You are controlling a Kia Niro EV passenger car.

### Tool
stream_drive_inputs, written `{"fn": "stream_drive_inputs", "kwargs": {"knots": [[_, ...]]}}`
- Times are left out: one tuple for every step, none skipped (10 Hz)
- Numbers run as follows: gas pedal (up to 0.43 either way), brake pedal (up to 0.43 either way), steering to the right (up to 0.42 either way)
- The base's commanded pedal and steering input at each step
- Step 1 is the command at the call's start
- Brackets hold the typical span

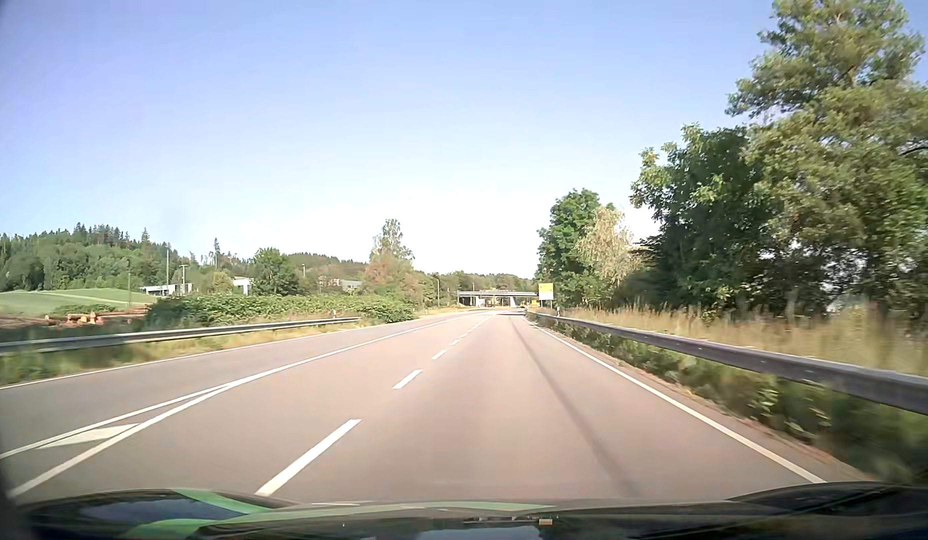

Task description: Follow the waypoints while adhering to traffic rules and regulations

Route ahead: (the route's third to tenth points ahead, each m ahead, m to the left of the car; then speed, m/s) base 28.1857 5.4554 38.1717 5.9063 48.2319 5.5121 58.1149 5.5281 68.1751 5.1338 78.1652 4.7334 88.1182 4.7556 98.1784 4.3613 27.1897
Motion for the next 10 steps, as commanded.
{"fn": "stream_drive_inputs", "kwargs": {"knots": [[0.248, 0.000, 0.000], [0.248, 0.000, -0.001], [0.248, 0.000, -0.001], [0.248, 0.000, -0.001], [0.248, 0.000, -0.001], [0.248, 0.000, -0.001], [0.248, 0.000, -0.001], [0.248, 0.000, 0.000], [0.248, 0.000, 0.000], [0.240, 0.000, -0.001]]}}
